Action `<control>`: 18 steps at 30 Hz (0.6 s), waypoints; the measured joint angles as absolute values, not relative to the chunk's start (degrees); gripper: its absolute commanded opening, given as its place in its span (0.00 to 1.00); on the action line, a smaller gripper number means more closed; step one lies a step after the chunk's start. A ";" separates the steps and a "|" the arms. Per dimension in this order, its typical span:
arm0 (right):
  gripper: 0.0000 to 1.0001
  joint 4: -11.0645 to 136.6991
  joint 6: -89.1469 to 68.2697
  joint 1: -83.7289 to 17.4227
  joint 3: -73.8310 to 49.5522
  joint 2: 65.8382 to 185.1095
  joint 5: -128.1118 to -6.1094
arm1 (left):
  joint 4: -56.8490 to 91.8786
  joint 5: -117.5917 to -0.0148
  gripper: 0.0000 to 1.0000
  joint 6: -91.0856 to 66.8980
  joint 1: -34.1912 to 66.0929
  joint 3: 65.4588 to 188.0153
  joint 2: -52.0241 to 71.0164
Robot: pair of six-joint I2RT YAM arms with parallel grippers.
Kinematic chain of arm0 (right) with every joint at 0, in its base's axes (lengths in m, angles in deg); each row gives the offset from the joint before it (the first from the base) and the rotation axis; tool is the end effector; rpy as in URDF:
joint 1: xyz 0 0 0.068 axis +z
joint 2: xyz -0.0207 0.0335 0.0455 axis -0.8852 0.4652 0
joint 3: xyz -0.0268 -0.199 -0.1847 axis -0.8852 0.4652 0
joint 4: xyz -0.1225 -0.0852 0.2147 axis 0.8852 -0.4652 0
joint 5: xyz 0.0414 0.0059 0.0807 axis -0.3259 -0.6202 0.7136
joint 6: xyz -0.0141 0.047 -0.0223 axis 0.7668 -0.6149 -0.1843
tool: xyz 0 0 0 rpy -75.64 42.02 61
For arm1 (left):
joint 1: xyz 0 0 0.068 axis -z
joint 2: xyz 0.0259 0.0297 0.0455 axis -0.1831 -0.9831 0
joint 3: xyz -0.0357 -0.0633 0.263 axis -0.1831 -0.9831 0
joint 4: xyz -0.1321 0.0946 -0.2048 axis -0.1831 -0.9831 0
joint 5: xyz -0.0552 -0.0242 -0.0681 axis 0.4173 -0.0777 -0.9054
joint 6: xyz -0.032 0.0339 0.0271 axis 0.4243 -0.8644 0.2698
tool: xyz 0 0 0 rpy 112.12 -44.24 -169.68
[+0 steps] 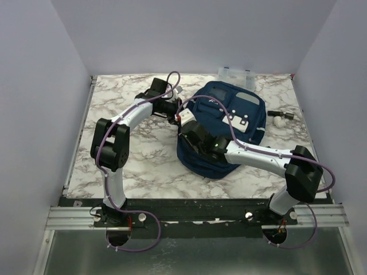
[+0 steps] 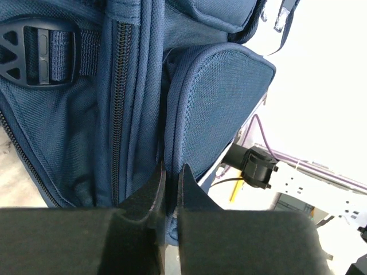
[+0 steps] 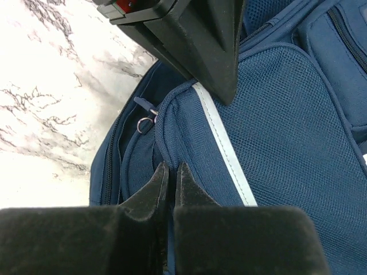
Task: Pack the student bag
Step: Zip the student bag at the center of the board.
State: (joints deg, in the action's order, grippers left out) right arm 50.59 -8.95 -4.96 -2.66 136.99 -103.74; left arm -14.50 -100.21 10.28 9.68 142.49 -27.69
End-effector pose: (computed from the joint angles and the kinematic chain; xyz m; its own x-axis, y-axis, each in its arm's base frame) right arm 0.2087 0.2932 0.2553 -0.3898 -0.4572 -0.7994 -0.4997 0.8342 -0.2335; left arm 0.3897 -0.1724 0.2305 -0.9908 -0.0201 -0.1337 0.1024 0.5343 -0.8390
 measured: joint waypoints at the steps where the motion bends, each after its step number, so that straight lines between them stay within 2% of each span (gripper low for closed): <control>1: 0.00 50.99 -9.23 -4.98 -2.48 136.82 -103.96 | -14.41 -100.21 0.26 9.84 9.66 142.49 -27.69; 3: 0.01 52.23 -9.86 -4.98 -1.50 136.29 -104.18 | -14.35 -100.21 0.45 9.01 9.59 142.44 -27.52; 5: 0.00 52.67 -10.52 -5.33 -0.29 135.59 -104.14 | -14.46 -100.47 0.53 7.20 9.22 141.11 -25.99; 12: 0.01 53.54 -13.10 -10.51 1.74 132.88 -94.85 | -15.55 -101.00 0.57 -1.26 4.13 136.45 -13.49; 18: 0.01 53.70 -14.32 -15.54 3.16 129.34 -84.14 | -10.52 -100.43 0.60 -10.96 2.29 128.19 -0.39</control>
